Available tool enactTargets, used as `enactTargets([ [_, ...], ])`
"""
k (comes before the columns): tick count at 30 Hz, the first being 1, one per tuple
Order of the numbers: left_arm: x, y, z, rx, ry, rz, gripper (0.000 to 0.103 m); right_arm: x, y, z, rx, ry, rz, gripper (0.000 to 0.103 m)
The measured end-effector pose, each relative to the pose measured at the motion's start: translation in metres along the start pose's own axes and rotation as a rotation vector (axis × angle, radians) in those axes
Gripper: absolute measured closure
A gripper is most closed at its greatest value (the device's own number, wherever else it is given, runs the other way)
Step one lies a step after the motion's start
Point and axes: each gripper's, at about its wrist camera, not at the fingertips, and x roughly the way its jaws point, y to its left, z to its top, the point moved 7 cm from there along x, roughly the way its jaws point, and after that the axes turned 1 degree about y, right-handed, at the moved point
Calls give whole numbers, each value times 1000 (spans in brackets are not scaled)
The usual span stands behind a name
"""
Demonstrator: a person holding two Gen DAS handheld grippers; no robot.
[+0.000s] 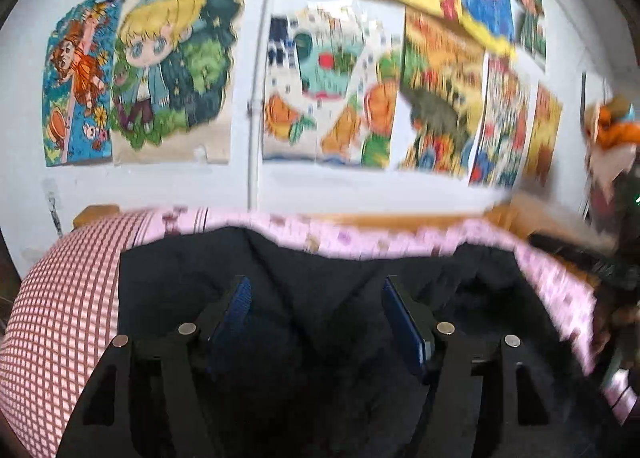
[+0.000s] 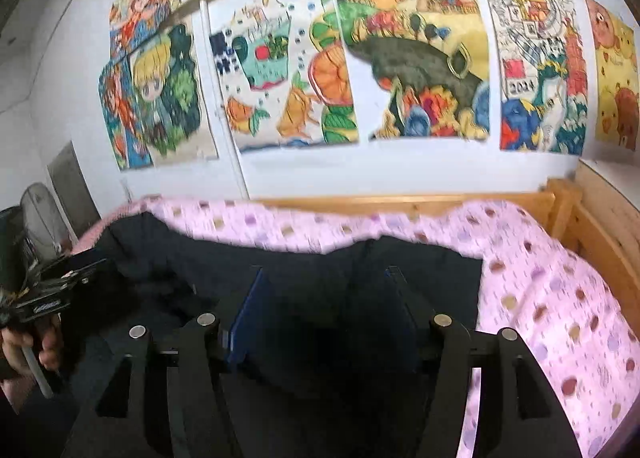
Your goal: Fold large clothes
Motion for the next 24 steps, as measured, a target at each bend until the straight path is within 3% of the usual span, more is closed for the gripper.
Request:
enactTargets([
  [3, 15, -10, 9, 16, 43, -9, 37, 31, 15, 4, 25, 44, 41, 50],
  [6, 44, -21, 6, 62, 151, -23, 37, 58, 26, -8, 61, 125, 82, 69],
  [8, 63, -25, -7, 78, 242, -22, 37, 71, 31, -26, 60, 181, 86, 80],
  [11, 81, -25, -31, 113, 337, -1, 37, 79, 36, -44, 13, 233, 62, 83],
  [17, 93, -27, -54, 179, 380, 54, 37, 97, 40, -69, -72, 338, 15, 83],
  [21, 97, -33, -57, 231, 381, 105, 36, 104, 36, -77, -65, 348, -2, 83],
  [24, 88, -31, -54, 222, 334, 103, 36, 95, 34, -75, -50, 306, 1, 83],
])
